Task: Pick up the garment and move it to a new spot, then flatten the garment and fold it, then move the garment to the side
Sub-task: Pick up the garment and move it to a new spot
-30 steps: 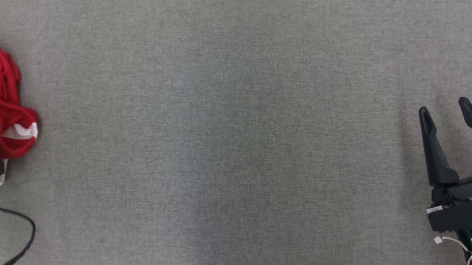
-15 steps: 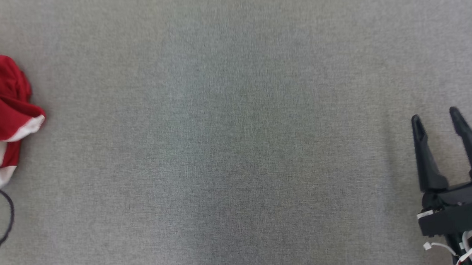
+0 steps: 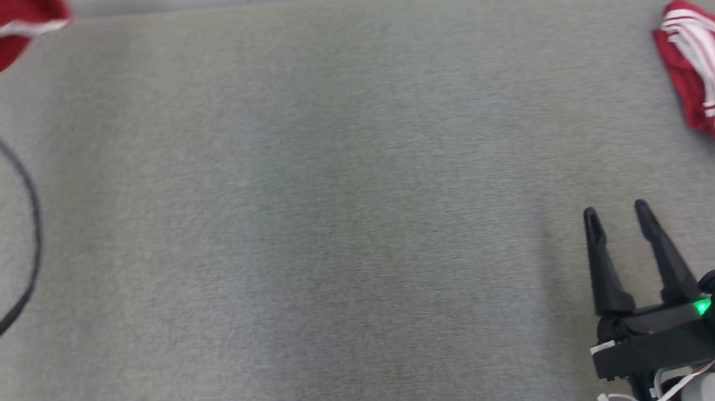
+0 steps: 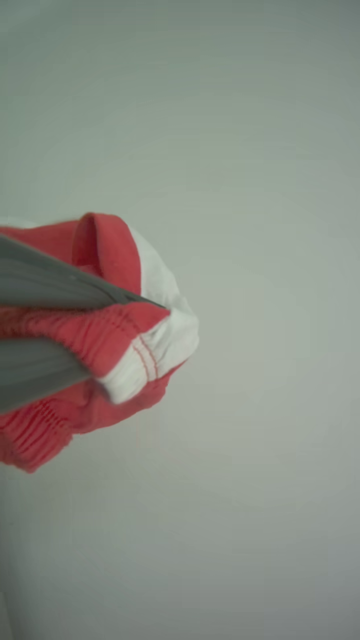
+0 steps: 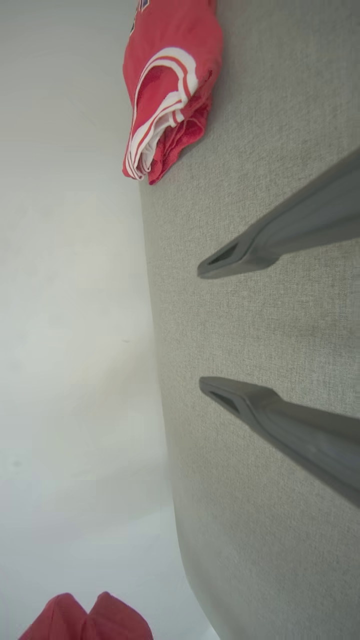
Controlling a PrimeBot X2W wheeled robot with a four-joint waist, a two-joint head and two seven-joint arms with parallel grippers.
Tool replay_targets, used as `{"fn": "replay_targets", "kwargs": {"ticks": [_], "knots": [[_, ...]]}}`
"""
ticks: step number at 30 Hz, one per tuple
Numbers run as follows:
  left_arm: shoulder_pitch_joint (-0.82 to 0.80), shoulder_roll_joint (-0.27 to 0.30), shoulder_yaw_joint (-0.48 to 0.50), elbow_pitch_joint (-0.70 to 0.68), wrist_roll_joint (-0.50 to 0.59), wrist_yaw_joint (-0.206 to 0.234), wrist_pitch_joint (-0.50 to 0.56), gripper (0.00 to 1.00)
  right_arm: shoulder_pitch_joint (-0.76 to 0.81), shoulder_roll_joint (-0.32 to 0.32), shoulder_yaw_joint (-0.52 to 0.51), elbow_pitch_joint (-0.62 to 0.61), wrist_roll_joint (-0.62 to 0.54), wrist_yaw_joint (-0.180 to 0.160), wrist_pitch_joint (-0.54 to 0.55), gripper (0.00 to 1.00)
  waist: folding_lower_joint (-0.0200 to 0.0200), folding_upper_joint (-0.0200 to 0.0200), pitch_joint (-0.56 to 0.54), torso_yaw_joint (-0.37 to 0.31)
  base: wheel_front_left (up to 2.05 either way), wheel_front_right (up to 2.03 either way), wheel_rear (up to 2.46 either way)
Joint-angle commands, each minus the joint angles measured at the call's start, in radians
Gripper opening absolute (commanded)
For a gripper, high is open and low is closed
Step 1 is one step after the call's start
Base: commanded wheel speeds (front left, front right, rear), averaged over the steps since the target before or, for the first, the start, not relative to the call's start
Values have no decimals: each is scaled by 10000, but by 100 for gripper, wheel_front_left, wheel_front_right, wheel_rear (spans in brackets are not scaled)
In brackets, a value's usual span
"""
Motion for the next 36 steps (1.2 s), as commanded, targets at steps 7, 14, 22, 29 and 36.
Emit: {"fn": "replay_targets", "kwargs": {"ticks": [7,14,22,29,36], "knots": [[-1211,-1025,-1342,-1270,204,-221,943,0,-83,325,233,740,253,-27,-492,100,1,0,-627,-1463,0,0,0],[-1609,-2529,-2612,-1099,140,-232,1041,0,-161,495,357,1208,418,-27,-723,100,1,0,-696,-2459,0,0,0],[-862,-3713,-3633,-386,-256,-4,502,0,-214,545,296,1431,421,-27,-814,100,1,0,-733,-2950,0,0,0],[299,-3894,-4232,-133,-886,441,-76,0,-154,452,50,1446,373,-27,-823,100,1,0,-615,-2788,0,0,0],[2551,-3536,-4207,370,-1320,814,-691,0,-137,410,-2,1344,210,-27,-820,100,1,0,-534,-2416,0,0,0]]}}
